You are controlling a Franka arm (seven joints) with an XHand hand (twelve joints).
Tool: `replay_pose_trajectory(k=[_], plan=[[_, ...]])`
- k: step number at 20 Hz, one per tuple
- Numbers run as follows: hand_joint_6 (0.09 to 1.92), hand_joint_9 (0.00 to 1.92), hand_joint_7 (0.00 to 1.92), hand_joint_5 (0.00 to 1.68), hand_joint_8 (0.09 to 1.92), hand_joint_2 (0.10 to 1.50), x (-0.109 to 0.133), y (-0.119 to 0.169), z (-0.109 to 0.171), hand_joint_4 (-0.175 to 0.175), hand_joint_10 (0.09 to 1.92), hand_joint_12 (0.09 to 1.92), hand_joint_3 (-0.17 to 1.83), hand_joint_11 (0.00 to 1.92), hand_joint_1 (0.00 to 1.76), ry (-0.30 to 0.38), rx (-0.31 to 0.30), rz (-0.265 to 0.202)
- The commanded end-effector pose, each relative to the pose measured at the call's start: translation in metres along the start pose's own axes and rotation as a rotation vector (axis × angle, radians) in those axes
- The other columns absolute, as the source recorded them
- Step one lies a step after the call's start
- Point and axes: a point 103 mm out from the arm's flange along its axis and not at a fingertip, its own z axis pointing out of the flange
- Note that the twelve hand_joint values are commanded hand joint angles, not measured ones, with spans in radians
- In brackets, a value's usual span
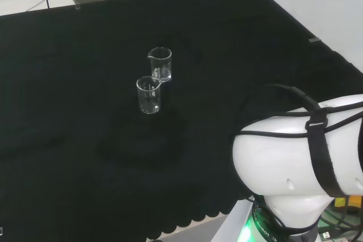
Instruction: Pick up the beaker on the right.
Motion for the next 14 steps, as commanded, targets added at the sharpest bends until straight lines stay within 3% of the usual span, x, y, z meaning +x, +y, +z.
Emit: replay_pose_trajectory(k=[1,4,14], plan=[[0.09,0.09,0.0,0.25,0.45,1.27,-0.001,0.001,0.0,-0.041,0.71,1.27,0.0,0.0,0.13,-0.011,-0.008,0.0],[0.09,0.08,0.0,0.25,0.4,1.35,-0.004,0.002,-0.001,-0.037,0.7,1.26,0.03,0.0,0.01,-0.01,-0.008,0.001],[0.09,0.12,0.02,0.27,0.42,1.35,-0.008,0.008,0.011,-0.037,0.7,1.26,0.04,0.0,0.0,-0.004,0.016,0.027]])
